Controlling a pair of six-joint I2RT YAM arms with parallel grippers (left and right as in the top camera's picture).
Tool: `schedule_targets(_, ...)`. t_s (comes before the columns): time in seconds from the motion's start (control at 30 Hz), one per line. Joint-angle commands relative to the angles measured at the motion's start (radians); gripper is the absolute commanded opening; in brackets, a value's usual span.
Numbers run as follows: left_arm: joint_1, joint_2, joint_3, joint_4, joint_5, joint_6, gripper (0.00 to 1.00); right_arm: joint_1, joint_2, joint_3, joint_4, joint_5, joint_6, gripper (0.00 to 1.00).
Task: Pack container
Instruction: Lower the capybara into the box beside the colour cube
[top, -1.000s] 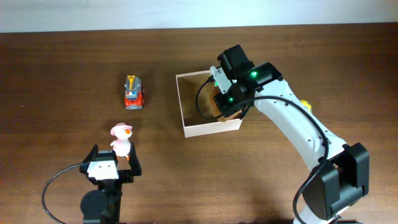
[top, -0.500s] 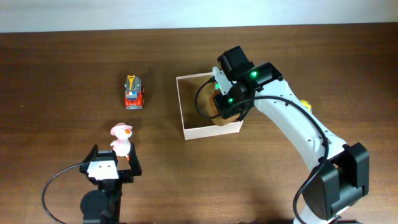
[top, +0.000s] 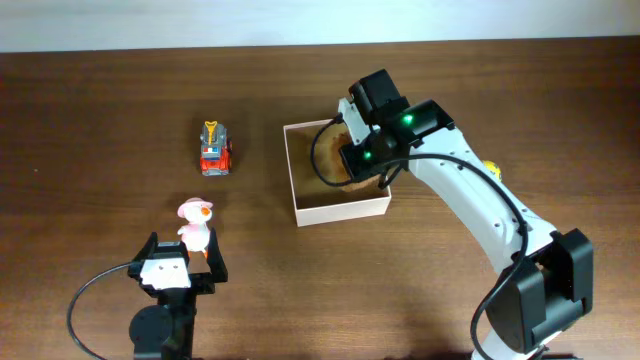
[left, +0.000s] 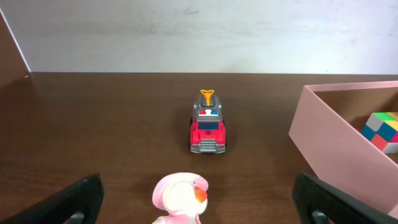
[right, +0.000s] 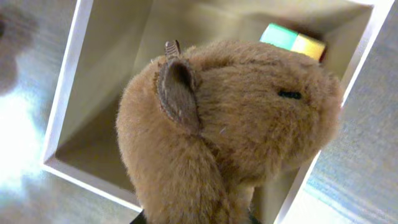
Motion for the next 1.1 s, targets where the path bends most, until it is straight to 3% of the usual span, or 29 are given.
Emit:
schedule_targets(0.0,0.006,-0.010,-0.013,0.002,0.014,0.019,0.99,0.005,0.009,0.014,0.012,0.035,-0.015,0.17)
schedule_targets(0.3,0.006,-0.010,-0.013,0.002,0.014,0.019,0.99,0.005,0.018,0.013,-0.007,0.104,-0.105,0.10)
schedule_targets(0.9,0.006,-0.010,-0.013,0.003,0.014,0.019,0.99,0.005,0.117,0.013,-0.002,0.108,-0.100,0.11)
schedule_targets(1.0,0.006,-0.010,-0.013,0.003,0.014,0.019,0.99,0.005,0.125,0.013,0.000,0.108,-0.100,0.34)
schedule_targets(1.07,0.006,-0.010,-0.013,0.003,0.014,0.019,0.99,0.005,0.131,0.013,0.004,0.108,-0.100,0.37)
